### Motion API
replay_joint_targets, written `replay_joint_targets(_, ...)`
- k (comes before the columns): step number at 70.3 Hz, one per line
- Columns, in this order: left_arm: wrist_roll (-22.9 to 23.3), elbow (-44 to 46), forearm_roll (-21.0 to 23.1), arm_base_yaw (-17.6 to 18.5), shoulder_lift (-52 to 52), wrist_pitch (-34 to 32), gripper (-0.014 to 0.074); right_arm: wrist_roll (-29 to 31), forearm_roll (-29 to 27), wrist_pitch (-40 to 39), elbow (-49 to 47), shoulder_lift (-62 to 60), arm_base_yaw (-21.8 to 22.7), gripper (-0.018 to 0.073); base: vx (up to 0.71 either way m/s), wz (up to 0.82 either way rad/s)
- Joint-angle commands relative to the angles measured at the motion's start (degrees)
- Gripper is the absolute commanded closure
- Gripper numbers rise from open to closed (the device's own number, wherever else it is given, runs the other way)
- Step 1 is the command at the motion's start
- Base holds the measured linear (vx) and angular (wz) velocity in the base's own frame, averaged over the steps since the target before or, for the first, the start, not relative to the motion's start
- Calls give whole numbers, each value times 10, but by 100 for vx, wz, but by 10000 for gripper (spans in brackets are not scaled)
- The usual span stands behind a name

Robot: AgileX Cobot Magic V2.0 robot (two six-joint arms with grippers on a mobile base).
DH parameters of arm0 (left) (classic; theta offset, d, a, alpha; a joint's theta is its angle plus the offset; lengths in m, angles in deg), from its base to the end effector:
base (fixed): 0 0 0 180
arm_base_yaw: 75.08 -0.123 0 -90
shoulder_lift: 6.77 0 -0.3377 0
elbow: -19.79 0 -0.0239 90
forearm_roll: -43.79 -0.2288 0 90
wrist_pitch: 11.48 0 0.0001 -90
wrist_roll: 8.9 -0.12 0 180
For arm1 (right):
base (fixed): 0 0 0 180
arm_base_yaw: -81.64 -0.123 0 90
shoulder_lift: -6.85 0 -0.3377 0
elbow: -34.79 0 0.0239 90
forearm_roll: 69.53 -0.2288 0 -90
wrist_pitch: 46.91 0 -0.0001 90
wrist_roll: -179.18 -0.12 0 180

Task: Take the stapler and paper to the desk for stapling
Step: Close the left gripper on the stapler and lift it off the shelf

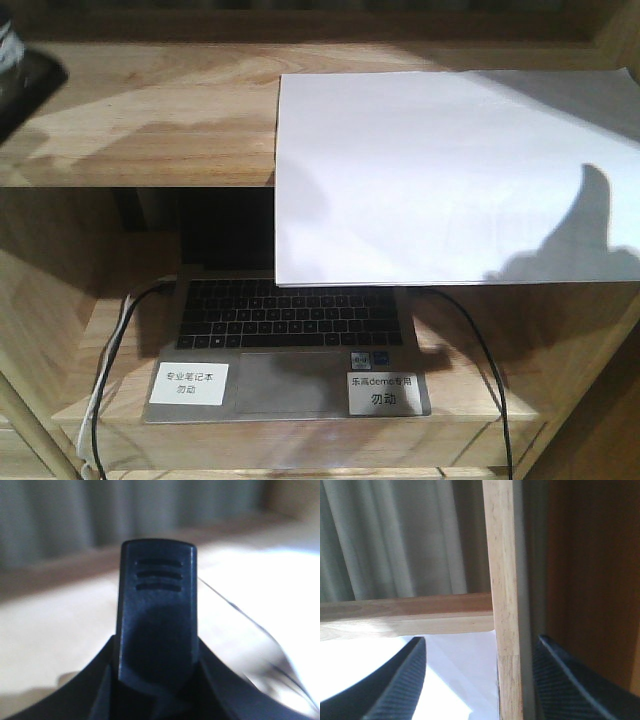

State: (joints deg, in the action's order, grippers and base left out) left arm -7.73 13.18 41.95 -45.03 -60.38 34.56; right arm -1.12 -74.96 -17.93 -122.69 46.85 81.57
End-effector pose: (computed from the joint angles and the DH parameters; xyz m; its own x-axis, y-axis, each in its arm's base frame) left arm 0.0893 -0.0484 0.4956 -0.2412 0.1417 -0.9601 0.4819 0.8762 0.0083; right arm 0.0531 0.0056 0.4638 -0.0283 0.0880 -0.9957 -0.0447 0.9950 0.0892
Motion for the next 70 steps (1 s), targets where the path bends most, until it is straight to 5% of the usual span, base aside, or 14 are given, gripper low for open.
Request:
replay_joint_targets(1,-43,-18,56,3,46,-65,603,3,-1,-40,-16,7,1,122,0,0)
replay_joint_targets(20,-73,-105,133,3,171,-61,603,3,-1,-40,-16,7,1,122,0,0)
replay_joint_targets(47,-73,-190,134,3,327,-36,603,3,-1,-41,-16,7,1,122,0,0)
replay_joint_targets(70,-73,-201,134,3,345,-36,603,3,-1,-41,-16,7,1,122,0,0)
